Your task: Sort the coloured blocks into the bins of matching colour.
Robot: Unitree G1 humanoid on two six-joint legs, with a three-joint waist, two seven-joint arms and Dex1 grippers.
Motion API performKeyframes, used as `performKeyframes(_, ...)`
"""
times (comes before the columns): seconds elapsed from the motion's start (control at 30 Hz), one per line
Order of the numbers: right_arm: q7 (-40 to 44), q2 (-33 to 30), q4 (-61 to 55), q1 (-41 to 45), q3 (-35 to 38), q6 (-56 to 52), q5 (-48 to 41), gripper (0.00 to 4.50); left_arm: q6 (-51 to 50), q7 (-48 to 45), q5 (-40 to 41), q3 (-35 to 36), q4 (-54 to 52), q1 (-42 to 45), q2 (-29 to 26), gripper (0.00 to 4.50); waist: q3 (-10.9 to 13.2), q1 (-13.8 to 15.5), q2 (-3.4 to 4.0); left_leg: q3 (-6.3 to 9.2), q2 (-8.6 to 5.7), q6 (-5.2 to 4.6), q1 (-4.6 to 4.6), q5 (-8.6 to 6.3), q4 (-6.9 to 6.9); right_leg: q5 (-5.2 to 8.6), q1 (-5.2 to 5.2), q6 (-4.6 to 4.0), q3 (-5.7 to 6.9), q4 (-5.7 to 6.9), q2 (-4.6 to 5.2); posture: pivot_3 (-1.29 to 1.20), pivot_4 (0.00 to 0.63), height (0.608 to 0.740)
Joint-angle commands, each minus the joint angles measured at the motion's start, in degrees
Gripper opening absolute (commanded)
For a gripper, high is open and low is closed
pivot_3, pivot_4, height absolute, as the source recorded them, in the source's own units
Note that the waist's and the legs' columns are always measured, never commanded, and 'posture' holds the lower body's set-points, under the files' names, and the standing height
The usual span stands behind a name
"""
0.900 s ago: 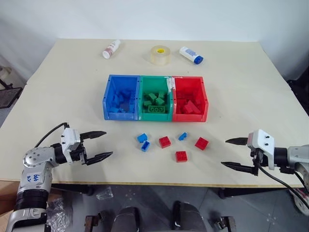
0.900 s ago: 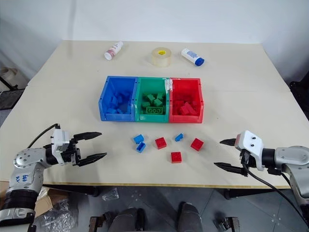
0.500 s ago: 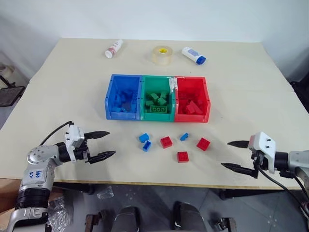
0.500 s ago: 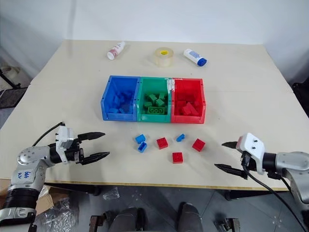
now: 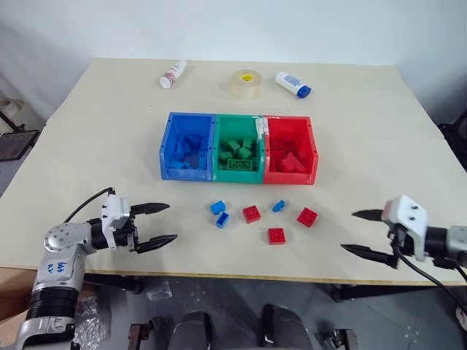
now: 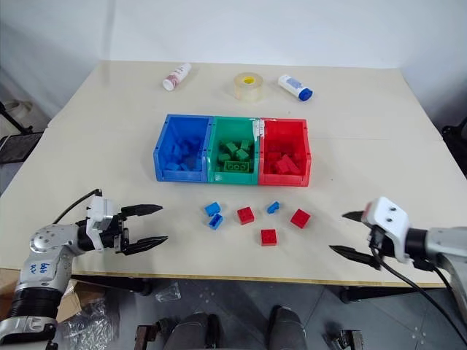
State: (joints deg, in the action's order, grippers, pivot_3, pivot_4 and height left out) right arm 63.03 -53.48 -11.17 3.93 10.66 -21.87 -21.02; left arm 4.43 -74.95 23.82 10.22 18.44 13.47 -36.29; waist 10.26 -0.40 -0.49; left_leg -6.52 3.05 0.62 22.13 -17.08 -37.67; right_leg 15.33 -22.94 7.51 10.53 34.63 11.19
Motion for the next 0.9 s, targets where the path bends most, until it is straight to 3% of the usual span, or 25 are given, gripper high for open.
performKeyframes(0.03,-0.7,2.4,2.0,5.1,-5.7,-0.8,1.3,4.5,1.1,-0.1,1.4,0.5,-2.3,-0.4,0.5,4.48,0.0,0.0,0.0,-0.01,0.0,-0.02,0.02,-0.02,-0.03,0.0,-0.01,0.0,0.0,0.01,0.0,0.0,0.15,0.74)
performKeyframes(0.3,-3.6,9.8,13.5,13.8,-14.6,2.0,7.7,4.5,1.7,0.7,2.1,0.8,-5.3,-2.7,1.7,4.48,0.0,0.1,0.01,-0.03,-0.02,-0.13,0.18,-0.18,-0.36,-0.04,-0.01,0.08,-0.02,0.04,0.01,0.0,0.15,0.74)
performKeyframes(0.6,-4.2,9.7,11.6,14.8,-12.9,1.3,6.3,1.56,1.8,1.6,2.7,2.0,-5.6,-3.7,1.2,4.5,0.0,0.0,0.0,-0.06,0.03,-0.11,0.12,-0.18,-0.36,-0.04,-0.01,0.07,-0.05,0.1,-0.01,0.0,0.15,0.74)
performKeyframes(0.73,-6.4,11.1,10.3,18.6,-10.7,0.9,4.6,1.5,2.0,2.0,2.6,1.9,-5.1,-3.1,1.4,4.5,0.0,-0.1,0.0,-0.07,0.03,-0.11,0.13,-0.18,-0.36,-0.04,-0.02,0.07,-0.06,0.11,-0.01,0.0,0.15,0.74)
performKeyframes(0.9,-10.5,15.8,16.7,29.9,-9.4,2.3,4.8,1.5,2.2,1.9,2.2,1.0,-3.6,-1.2,2.0,4.5,0.0,-1.2,0.01,-0.16,0.05,-0.1,0.16,-0.18,-0.36,-0.04,-0.2,0.06,-0.17,0.25,-0.02,0.0,0.15,0.74)
